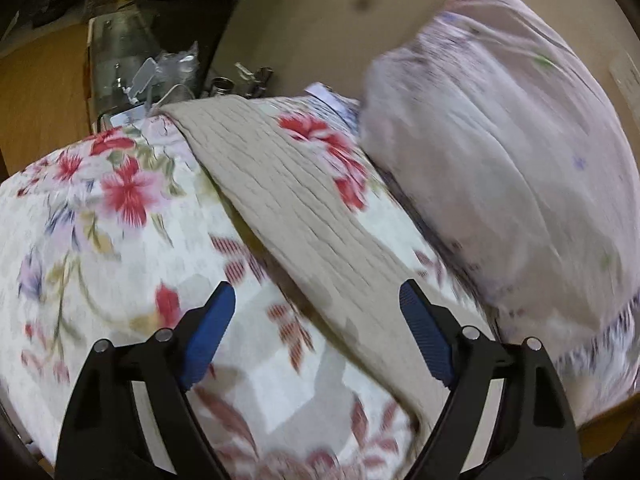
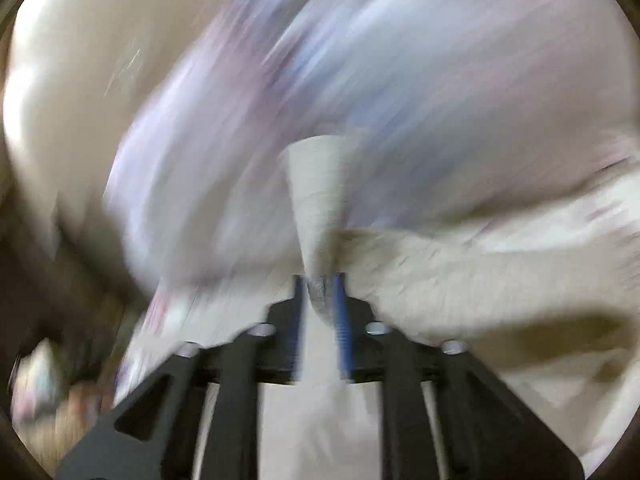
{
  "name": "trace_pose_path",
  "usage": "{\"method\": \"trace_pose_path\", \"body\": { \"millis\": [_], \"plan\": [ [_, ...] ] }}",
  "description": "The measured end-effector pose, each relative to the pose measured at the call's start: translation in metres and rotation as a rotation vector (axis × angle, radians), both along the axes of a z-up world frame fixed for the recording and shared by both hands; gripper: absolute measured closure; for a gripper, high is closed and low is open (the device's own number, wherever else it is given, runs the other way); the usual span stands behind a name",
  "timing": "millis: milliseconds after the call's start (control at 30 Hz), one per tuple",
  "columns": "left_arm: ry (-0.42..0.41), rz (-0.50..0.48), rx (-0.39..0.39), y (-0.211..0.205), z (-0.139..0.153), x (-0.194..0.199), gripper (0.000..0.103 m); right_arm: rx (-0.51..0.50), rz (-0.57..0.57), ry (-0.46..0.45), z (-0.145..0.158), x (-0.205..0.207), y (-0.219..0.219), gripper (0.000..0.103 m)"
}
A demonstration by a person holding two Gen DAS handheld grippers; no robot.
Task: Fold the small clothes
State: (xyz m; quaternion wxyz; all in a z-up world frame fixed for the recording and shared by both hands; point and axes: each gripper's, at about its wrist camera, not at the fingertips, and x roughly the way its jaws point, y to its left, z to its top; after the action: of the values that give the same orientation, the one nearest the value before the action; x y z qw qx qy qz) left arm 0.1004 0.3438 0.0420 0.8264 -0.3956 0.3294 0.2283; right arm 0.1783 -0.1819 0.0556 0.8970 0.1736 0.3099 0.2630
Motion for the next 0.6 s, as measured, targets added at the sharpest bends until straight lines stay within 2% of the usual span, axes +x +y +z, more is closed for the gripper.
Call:
{"method": "trace_pose_path", "body": {
  "millis": [33, 100, 133, 167, 200, 300, 433, 500, 533, 600],
  "plan": [
    [0.004, 0.015, -0.007, 0.01, -0.003, 0.003, 0.02, -0.027, 0.105, 0.084, -0.017, -0.002, 0.039, 0.039],
    [0.013, 0.034, -0.024, 0.023, -0.009, 0.007, 0.02, -0.027, 0.195, 0.136, -0.032, -0.018, 0.072, 0.038],
    [0.015, 0.038, -0.038, 0.031, -0.012, 0.009, 0.021, -0.036, 0.208, 0.135, -0.035, -0.028, 0.077, 0.03],
    [0.018, 0.044, -0.054, 0.039, -0.015, 0.013, 0.024, -0.055, 0.196, 0.13, -0.035, -0.032, 0.075, 0.021],
    [0.024, 0.053, -0.067, 0.047, -0.019, 0.017, 0.027, -0.072, 0.173, 0.126, -0.034, -0.035, 0.071, 0.018],
    [-0.008, 0.082, -0.108, 0.068, -0.024, 0.02, 0.036, -0.086, 0.059, 0.164, -0.039, -0.035, 0.035, 0.018],
    [-0.028, 0.128, -0.149, 0.094, -0.028, 0.027, 0.048, -0.029, -0.119, 0.257, -0.052, -0.042, -0.024, 0.017],
    [-0.059, 0.156, -0.175, 0.103, -0.027, 0.029, 0.052, -0.028, -0.162, 0.273, -0.057, -0.047, -0.039, 0.017],
    [-0.06, 0.167, -0.175, 0.108, -0.026, 0.03, 0.059, -0.033, -0.169, 0.273, -0.061, -0.052, -0.041, 0.017],
    [-0.055, 0.184, -0.176, 0.115, -0.024, 0.035, 0.096, -0.047, -0.166, 0.274, -0.063, -0.055, -0.042, 0.017]
  ]
}}
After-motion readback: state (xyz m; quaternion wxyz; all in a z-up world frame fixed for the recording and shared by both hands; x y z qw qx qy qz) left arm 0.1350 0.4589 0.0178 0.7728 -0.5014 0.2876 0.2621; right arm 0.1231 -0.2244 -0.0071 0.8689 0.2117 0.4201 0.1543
